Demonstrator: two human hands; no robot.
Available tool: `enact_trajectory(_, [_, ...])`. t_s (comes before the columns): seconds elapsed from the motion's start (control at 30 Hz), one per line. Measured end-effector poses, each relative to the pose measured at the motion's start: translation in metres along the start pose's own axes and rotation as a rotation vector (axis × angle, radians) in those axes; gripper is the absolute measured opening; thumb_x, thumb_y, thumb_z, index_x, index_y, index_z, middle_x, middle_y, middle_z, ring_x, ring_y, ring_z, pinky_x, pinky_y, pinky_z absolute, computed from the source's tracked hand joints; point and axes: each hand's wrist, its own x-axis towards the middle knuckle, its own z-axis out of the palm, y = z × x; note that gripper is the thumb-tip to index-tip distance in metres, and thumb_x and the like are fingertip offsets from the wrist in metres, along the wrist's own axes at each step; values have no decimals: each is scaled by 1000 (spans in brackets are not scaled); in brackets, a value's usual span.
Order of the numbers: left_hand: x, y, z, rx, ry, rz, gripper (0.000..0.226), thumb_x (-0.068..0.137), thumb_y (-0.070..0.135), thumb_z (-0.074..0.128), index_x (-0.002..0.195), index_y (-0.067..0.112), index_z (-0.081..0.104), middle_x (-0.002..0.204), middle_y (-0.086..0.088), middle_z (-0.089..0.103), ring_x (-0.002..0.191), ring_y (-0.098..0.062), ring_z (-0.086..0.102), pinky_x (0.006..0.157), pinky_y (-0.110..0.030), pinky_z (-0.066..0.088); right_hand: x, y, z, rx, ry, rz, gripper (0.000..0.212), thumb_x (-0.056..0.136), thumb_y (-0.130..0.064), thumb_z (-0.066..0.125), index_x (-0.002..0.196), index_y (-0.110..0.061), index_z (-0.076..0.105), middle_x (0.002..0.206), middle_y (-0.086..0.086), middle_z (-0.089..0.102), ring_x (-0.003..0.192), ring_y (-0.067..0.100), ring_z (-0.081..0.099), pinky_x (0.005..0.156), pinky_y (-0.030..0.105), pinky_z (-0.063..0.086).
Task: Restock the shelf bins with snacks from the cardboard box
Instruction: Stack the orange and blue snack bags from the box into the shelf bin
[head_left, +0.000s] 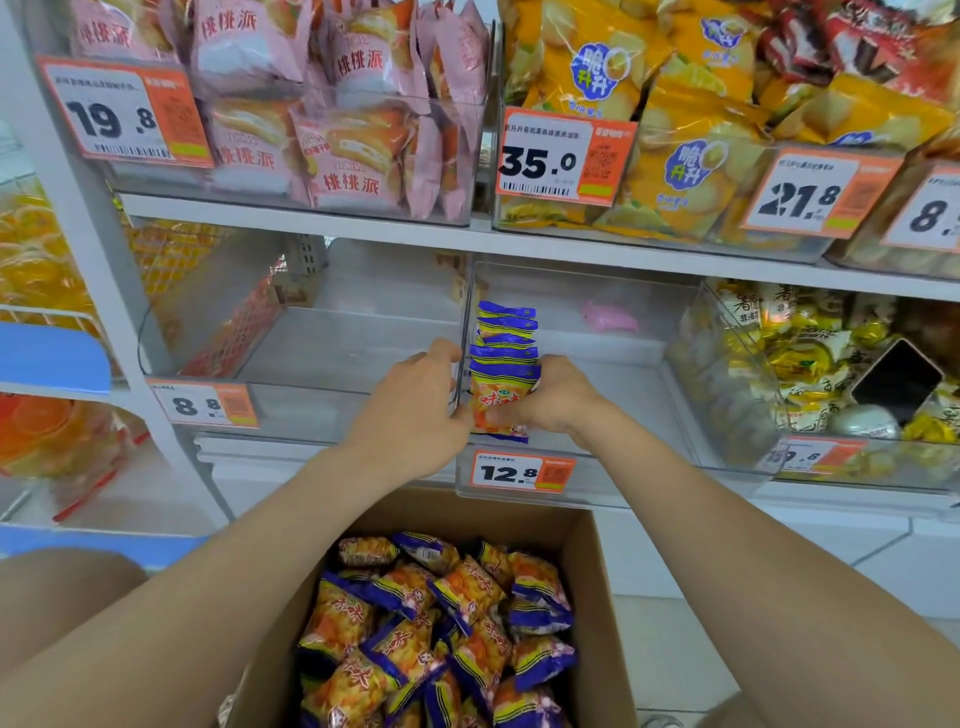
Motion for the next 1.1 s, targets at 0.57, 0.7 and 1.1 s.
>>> enact_trajectory(0.57, [-65, -18, 9, 237, -406, 235, 8, 90, 24, 64, 92, 28, 57, 78, 13, 57, 75, -6, 54, 69, -33, 49, -163, -11, -8, -120, -274, -458, 24, 90, -7, 61, 85, -25, 77, 70, -10, 72, 64, -1, 67, 60, 10, 46])
enact_trajectory(0.7, [-93, -45, 47, 433, -875, 92, 16, 98, 21, 60, 109, 32, 63, 94, 13, 60, 84, -8, 58, 77, -35, 55, -169, 41, 45, -511, -544, -452, 22, 92, -12, 56, 93, -12, 78, 71, -3, 71, 66, 7, 67, 64, 17, 54])
enact_trajectory(1.1, [-152, -73, 97, 667, -1089, -80, 90, 96, 10, 70, 164, 7, 12, 167, -23, 19, 144, -37, 45, 107, -36, 51, -164, 134, 113, -970, -798, -332, 38, 90, -43, 75, 110, -11, 69, 96, 5, 70, 84, 25, 69, 69, 39, 62])
